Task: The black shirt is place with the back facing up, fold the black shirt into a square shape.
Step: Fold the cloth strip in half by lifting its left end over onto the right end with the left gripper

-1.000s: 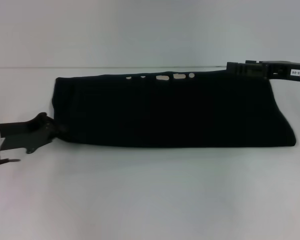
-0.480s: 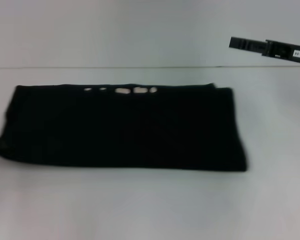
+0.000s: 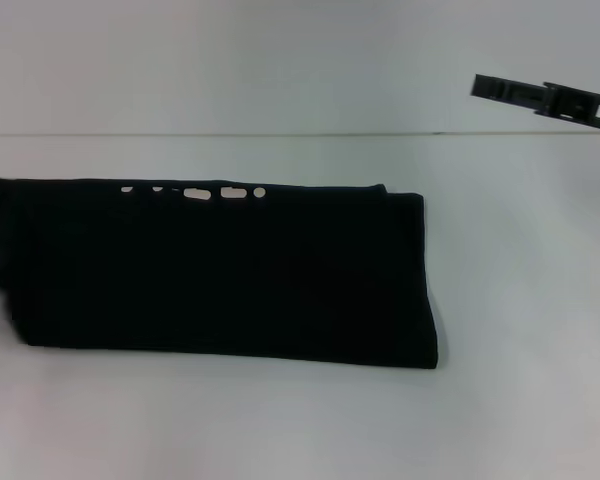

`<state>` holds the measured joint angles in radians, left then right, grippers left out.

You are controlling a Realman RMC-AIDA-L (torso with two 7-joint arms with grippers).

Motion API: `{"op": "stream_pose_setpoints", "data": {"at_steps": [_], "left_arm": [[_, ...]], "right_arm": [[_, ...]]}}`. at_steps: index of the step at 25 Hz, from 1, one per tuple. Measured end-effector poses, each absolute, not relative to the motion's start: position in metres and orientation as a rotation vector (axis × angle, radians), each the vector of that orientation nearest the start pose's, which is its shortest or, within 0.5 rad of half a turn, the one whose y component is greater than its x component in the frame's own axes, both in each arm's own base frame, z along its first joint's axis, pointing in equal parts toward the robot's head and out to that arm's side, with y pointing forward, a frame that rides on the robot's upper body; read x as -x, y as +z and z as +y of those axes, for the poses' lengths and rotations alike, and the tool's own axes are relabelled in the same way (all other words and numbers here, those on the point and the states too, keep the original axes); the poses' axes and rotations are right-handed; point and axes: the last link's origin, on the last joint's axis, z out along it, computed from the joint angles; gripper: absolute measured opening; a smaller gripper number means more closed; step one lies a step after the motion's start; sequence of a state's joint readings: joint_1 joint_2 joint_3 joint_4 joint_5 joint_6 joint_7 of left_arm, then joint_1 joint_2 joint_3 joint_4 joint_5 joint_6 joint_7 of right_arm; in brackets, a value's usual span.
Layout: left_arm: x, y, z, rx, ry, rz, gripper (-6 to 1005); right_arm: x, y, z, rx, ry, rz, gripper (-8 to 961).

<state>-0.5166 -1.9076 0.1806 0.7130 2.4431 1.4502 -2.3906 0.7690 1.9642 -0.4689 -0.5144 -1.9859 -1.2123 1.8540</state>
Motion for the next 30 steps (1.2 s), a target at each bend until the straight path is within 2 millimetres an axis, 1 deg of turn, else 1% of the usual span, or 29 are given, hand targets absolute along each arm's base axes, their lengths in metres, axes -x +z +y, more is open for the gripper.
{"op": "stream_pose_setpoints", "data": {"at_steps": [1, 2, 4, 5, 6, 7, 8, 11, 12, 13, 15, 17, 20, 21, 25, 26, 30], "left_arm": [[0.363, 0.117, 0.333, -2.365, 0.924, 2.543, 33], [0.343, 0.109, 0.341, -2.387, 0.953, 2.391, 33], [0.313, 0.094, 0.352, -2.397, 0.964, 2.185, 34], [0.298, 0.085, 0.358, -2.396, 0.954, 2.104, 34], [0.277, 0.072, 0.366, -2.394, 0.935, 2.0, 34], [0.259, 0.057, 0.373, -2.387, 0.912, 1.931, 34], [0.242, 0.044, 0.38, -2.388, 0.893, 1.873, 34], [0.189, -0.008, 0.393, -2.42, 0.79, 1.726, 36], [0.176, -0.021, 0.395, -2.44, 0.757, 1.697, 37], [0.16, -0.04, 0.398, -2.473, 0.716, 1.672, 38], [0.14, -0.067, 0.399, -2.516, 0.67, 1.659, 40], [0.129, -0.093, 0.4, -2.52, 0.668, 1.694, 42], [0.128, -0.122, 0.393, -2.462, 0.737, 1.775, 46], [0.128, -0.129, 0.39, -2.435, 0.805, 1.792, 47], [0.132, -0.141, 0.376, -2.368, 1.022, 1.789, 51], [0.134, -0.142, 0.373, -2.349, 1.071, 1.799, 70], [0.138, -0.143, 0.366, -2.293, 1.143, 1.806, 144]], "right_arm": [[-0.243, 0.062, 0.436, 2.198, 0.863, 1.165, 923], [-0.247, 0.065, 0.435, 2.188, 0.86, 1.167, 923], [-0.253, 0.07, 0.434, 2.172, 0.854, 1.169, 923], [-0.258, 0.073, 0.433, 2.159, 0.847, 1.171, 923], [-0.262, 0.076, 0.431, 2.151, 0.844, 1.173, 923], [-0.266, 0.079, 0.43, 2.139, 0.84, 1.174, 923], [-0.271, 0.083, 0.427, 2.126, 0.841, 1.173, 923], [-0.285, 0.096, 0.42, 2.088, 0.844, 1.166, 923], [-0.289, 0.1, 0.418, 2.077, 0.843, 1.165, 923], [-0.294, 0.105, 0.415, 2.067, 0.839, 1.164, 923], [-0.301, 0.112, 0.41, 2.061, 0.835, 1.165, 923], [-0.303, 0.115, 0.407, 2.064, 0.834, 1.161, 923], [-0.306, 0.121, 0.401, 2.07, 0.838, 1.152, 922], [-0.307, 0.122, 0.401, 2.07, 0.837, 1.151, 922], [-0.308, 0.123, 0.399, 2.073, 0.837, 1.152, 922], [-0.308, 0.122, 0.398, 2.079, 0.833, 1.152, 922], [-0.306, 0.117, 0.398, 2.112, 0.805, 1.168, 922]]}}
